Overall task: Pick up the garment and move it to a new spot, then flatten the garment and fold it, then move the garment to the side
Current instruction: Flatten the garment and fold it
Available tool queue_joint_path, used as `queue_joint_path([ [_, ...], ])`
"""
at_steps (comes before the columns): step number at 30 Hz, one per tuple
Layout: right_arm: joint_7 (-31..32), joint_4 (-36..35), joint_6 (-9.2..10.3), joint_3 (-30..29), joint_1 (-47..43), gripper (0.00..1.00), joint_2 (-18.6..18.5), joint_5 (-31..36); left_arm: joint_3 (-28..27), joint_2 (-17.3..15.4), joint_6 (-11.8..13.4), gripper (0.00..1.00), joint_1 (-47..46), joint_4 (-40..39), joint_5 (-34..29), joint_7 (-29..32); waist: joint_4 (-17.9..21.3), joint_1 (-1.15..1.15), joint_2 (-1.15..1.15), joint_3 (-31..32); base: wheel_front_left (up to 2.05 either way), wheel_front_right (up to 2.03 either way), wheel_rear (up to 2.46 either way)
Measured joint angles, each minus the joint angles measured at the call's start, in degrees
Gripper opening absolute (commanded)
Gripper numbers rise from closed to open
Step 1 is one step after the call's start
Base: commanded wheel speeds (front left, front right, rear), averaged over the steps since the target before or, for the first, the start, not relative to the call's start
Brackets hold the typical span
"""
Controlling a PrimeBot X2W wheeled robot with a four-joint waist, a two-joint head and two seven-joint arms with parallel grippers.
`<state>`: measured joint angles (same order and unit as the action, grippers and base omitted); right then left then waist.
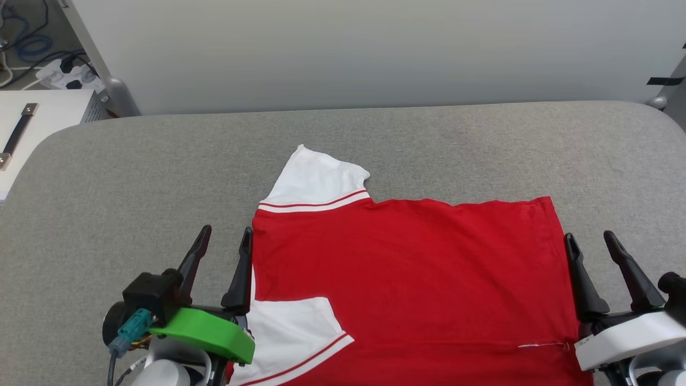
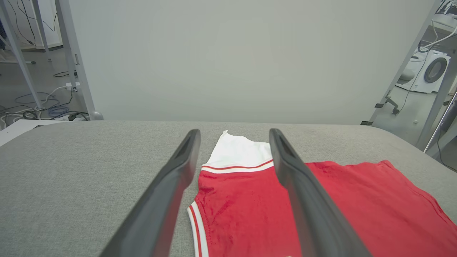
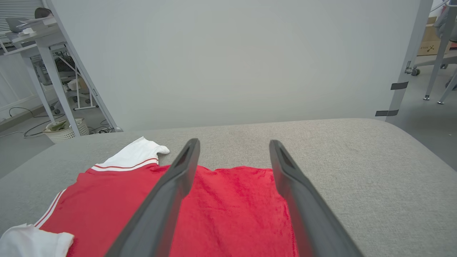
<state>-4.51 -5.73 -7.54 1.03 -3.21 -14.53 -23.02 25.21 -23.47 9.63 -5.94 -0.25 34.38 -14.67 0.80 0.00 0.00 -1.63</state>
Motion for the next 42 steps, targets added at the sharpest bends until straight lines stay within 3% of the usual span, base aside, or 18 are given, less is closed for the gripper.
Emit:
queue_joint_path([
  [6,-3.6,3.5,0.00,1.6,-0.3,1.00,1.1,0.4,-6.1,5.3,-5.5,1.00,3.9,1.7,-6.2,0.0,0.5,0.00,0.00,0.1,0.00,0.00,0.00],
  [11,-4.9,4.9,0.00,2.8,-0.1,1.00,1.5,0.3,-9.5,7.6,-9.4,1.00,4.6,3.7,-9.8,0.0,1.2,0.00,0.00,-0.6,0.00,0.00,0.00],
  [12,-4.9,5.4,0.00,3.3,0.5,1.00,1.5,0.2,-10.9,8.7,-11.1,1.00,4.2,5.1,-11.2,0.0,1.6,0.00,0.00,-1.6,0.00,0.00,0.00],
  [18,-4.7,4.2,0.00,4.4,2.5,1.00,1.5,0.2,-10.4,7.1,-14.5,1.00,-3.0,10.3,-11.9,1.2,2.8,0.00,0.00,-4.6,0.00,0.00,0.00],
  [24,-3.6,1.9,0.00,5.0,4.5,1.00,1.5,0.3,-7.4,2.0,-16.5,1.00,-18.2,13.6,-10.6,14.7,4.2,0.00,0.00,-9.0,0.00,0.00,0.00],
  [31,-3.2,0.5,0.01,7.0,8.3,1.00,1.6,0.3,1.3,-5.9,-16.9,1.00,-39.1,17.6,-1.0,34.2,6.9,0.01,0.00,-14.8,0.00,0.00,0.00],
  [37,-3.3,-0.1,0.01,8.7,10.2,1.00,2.1,0.1,5.7,-9.5,-16.9,1.00,-51.0,26.0,7.9,50.4,10.0,0.01,0.00,-19.4,0.00,0.00,0.00],
  [42,-3.9,0.2,0.01,10.4,11.0,1.00,2.4,-0.3,8.1,-10.5,-16.9,1.00,-56.6,31.5,10.9,57.1,12.6,0.01,0.00,-22.8,0.00,0.00,0.00],
])
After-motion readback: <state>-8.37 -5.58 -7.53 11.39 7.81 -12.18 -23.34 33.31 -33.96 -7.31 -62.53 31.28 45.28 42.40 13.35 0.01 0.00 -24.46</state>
